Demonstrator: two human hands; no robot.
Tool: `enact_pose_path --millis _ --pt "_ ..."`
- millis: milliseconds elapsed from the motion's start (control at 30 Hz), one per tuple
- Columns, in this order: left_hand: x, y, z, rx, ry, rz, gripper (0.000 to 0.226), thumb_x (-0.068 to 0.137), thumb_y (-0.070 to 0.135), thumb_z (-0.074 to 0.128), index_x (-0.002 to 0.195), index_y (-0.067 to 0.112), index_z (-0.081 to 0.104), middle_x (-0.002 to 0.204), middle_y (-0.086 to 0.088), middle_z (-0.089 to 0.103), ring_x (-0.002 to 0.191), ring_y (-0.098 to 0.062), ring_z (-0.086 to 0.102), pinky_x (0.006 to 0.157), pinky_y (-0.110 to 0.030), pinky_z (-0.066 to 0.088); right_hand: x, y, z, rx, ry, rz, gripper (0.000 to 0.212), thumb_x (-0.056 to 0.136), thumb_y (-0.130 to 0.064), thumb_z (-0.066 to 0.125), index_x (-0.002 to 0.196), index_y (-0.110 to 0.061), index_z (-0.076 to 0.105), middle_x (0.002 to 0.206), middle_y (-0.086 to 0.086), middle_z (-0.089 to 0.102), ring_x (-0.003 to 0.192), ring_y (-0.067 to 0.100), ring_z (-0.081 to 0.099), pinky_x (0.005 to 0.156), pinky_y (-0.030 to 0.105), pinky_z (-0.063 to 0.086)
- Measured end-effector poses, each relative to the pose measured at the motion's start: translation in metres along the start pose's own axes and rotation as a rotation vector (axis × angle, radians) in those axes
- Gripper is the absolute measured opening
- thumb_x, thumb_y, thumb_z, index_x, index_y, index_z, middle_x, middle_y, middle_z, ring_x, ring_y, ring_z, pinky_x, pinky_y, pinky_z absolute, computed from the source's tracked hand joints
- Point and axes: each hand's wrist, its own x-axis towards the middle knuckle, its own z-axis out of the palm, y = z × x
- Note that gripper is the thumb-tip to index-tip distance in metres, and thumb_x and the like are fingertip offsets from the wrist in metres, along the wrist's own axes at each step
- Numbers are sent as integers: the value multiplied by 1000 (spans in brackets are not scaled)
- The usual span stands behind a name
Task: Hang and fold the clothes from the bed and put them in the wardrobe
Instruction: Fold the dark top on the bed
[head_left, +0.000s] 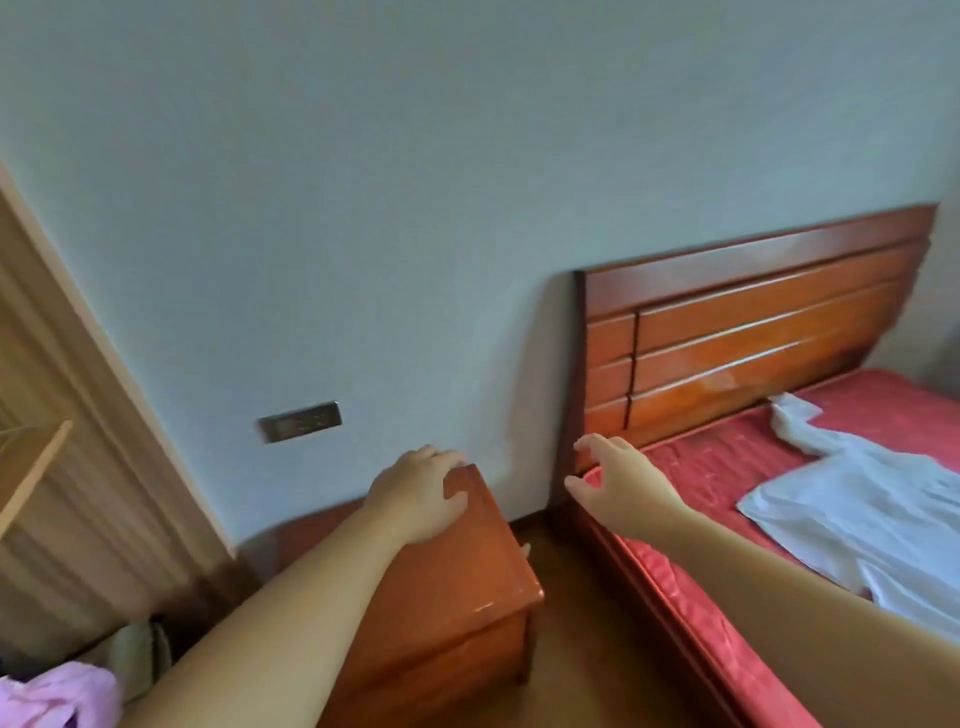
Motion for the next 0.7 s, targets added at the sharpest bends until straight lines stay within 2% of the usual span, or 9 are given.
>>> enact_pose_path --millis 167,300,433,533,700 --pt "-12 123 52 22 -84 234 51 89 43 53 139 35 45 139 8 49 125 -18 49 99 -37 46 -102 109 -37 78 26 283 51 85 -48 58 131 -26 50 120 -1 56 107 20 56 92 37 47" --pt "-33 221 88 48 -148 384 50 90 44 52 139 36 44 138 9 48 126 -16 46 98 -38 46 -180 179 -71 187 50 449 53 88 -44 60 134 -19 50 125 2 59 97 18 60 81 30 49" --pt "-70 322 127 109 -189 488 52 90 46 52 140 34 43 140 8 47 129 -17 44 101 -39 44 -270 250 -99 209 102 521 57 88 -46 59 138 -21 48 134 3 54 111 19 58 88 29 46" --pt "-108 402 160 179 -250 599 52 90 45 52 140 33 42 138 6 48 128 -19 45 103 -38 42 -340 301 -120 219 118 588 56 88 -45 59 137 -21 47 133 4 53 108 19 57 88 30 44" --pt "-156 523 203 137 -298 731 52 90 45 52 140 34 43 136 8 49 125 -16 45 102 -36 43 -430 380 -155 222 181 717 53 88 -44 60 134 -22 48 134 4 51 119 20 52 97 30 41"
